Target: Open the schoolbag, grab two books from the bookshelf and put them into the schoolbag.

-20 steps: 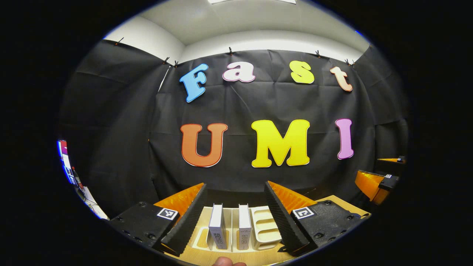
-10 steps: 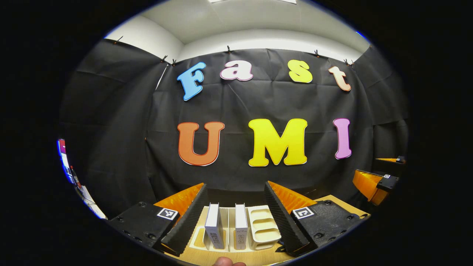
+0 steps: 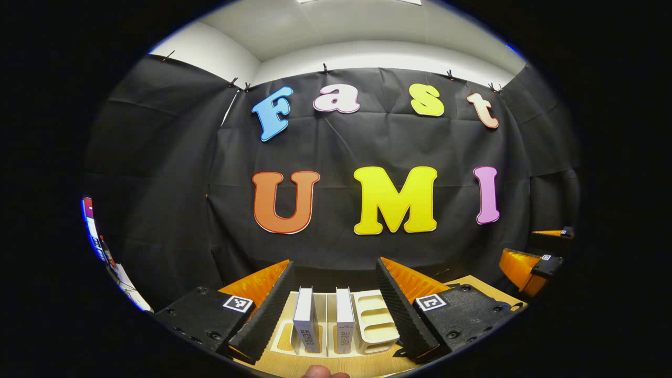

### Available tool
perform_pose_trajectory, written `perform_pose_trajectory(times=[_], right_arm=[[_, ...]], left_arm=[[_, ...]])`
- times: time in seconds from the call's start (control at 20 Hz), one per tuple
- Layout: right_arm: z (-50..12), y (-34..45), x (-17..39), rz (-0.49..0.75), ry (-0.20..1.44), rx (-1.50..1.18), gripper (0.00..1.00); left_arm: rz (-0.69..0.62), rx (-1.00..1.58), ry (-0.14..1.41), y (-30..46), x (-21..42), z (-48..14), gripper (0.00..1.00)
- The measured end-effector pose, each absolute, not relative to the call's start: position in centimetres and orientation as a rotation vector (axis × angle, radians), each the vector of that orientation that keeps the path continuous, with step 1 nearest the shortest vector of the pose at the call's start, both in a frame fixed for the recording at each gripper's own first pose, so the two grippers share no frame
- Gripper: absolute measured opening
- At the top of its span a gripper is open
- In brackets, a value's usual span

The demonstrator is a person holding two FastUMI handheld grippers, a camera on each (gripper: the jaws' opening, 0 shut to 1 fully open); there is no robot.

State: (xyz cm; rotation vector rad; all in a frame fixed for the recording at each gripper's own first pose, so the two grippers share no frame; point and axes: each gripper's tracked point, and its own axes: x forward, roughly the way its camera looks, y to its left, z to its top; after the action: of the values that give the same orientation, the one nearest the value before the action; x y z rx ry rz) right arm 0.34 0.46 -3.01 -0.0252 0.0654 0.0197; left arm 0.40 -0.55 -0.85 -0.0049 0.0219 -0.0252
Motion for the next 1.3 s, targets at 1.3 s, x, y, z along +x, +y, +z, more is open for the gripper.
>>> perform_pose_trajectory(times=[1.3], right_arm=[[-37.0,3.7,-4.4,0.113,0.795,-0.24,0.96]], left_arm=[[0.002,0.025,0.09,2.2,-1.9,-3.9,0.96]])
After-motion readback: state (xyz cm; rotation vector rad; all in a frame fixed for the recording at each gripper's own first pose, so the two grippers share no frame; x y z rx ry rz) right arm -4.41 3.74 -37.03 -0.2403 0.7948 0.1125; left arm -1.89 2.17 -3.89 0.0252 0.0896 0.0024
